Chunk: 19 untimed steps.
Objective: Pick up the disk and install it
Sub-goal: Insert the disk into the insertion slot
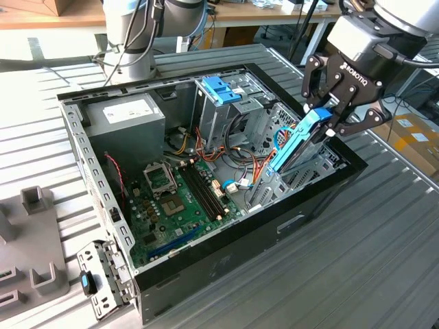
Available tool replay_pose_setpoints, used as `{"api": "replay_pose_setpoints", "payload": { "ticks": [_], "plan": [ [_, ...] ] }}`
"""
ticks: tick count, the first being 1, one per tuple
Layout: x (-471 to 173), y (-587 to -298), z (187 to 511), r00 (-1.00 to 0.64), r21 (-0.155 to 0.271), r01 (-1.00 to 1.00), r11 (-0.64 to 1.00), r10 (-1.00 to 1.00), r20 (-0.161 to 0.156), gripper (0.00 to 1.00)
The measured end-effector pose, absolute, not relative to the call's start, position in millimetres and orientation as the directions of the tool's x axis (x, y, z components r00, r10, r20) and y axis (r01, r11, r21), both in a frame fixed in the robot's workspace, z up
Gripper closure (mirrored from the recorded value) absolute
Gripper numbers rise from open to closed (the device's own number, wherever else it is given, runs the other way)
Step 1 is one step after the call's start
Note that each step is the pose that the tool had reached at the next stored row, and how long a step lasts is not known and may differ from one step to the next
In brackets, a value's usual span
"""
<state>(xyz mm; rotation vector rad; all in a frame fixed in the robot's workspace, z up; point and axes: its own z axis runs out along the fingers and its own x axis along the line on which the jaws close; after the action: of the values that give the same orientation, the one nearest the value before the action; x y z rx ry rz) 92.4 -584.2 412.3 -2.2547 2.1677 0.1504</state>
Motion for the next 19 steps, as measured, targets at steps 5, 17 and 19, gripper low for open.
{"api": "replay_pose_setpoints", "payload": {
  "ticks": [5, 17, 19],
  "plan": [
    [92.4, -584.2, 409.5, 0.037, 0.059, -0.997, -0.042, -0.996, -0.076, 0.63],
    [92.4, -584.2, 406.4, 0.037, 0.059, -0.997, -0.041, -0.996, -0.076, 0.63],
    [92.4, -584.2, 406.4, 0.037, 0.059, -0.997, -0.042, -0.996, -0.076, 0.63]
  ]
}}
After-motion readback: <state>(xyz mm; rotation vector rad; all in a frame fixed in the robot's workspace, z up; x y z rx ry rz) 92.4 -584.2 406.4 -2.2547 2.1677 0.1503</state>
